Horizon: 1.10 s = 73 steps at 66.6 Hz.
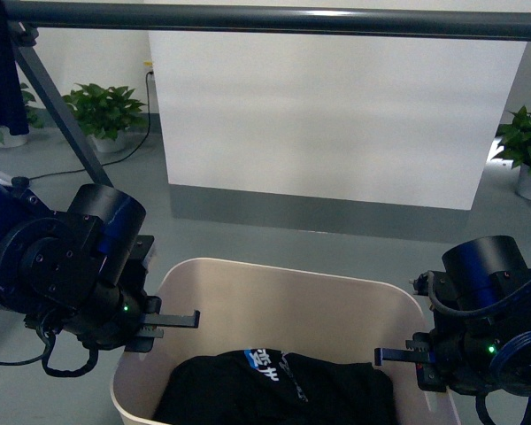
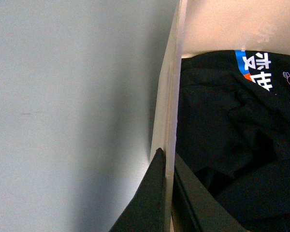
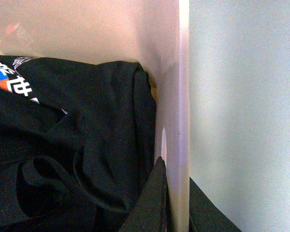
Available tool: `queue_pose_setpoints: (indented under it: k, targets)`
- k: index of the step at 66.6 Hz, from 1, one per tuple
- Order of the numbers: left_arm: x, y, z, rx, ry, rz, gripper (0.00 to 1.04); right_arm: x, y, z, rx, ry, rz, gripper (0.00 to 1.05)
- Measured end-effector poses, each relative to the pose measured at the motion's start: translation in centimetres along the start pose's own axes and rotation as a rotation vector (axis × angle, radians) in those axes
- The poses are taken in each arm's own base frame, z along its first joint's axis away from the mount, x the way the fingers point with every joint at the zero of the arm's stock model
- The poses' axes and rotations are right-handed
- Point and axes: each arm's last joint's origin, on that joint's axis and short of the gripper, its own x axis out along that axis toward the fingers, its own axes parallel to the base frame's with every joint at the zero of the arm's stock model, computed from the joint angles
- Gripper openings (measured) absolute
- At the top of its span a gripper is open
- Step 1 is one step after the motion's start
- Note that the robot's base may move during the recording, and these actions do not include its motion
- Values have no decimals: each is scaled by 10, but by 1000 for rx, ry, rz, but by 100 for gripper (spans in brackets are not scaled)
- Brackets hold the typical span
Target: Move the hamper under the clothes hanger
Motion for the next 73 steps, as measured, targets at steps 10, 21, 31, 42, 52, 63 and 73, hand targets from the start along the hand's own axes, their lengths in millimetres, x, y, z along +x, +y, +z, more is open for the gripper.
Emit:
queue_pose_setpoints:
  k: [10, 21, 31, 42, 52, 63, 73]
  targets:
    - [1, -2, 0, 1, -3, -3, 4, 3, 0, 1, -1, -1, -5, 3]
    - [1, -2, 0, 2, -6, -3, 4, 6, 1, 3, -2, -9, -13, 3]
    - [1, -3, 0, 2, -5, -3, 4, 7, 1, 2, -4, -5, -19, 3]
    - [2, -3, -1, 3, -2, -3, 4, 10, 3, 1, -8, 5, -21, 3]
    - [6, -3, -3, 2, 7, -2, 4, 11, 4, 0, -16, 13, -26, 3]
    - [12, -5, -6, 3, 24, -2, 4, 17, 4, -2, -24, 29, -35, 3]
    - [17, -7, -8, -2, 32, 0, 4, 19, 4, -3, -27, 34, -39, 3]
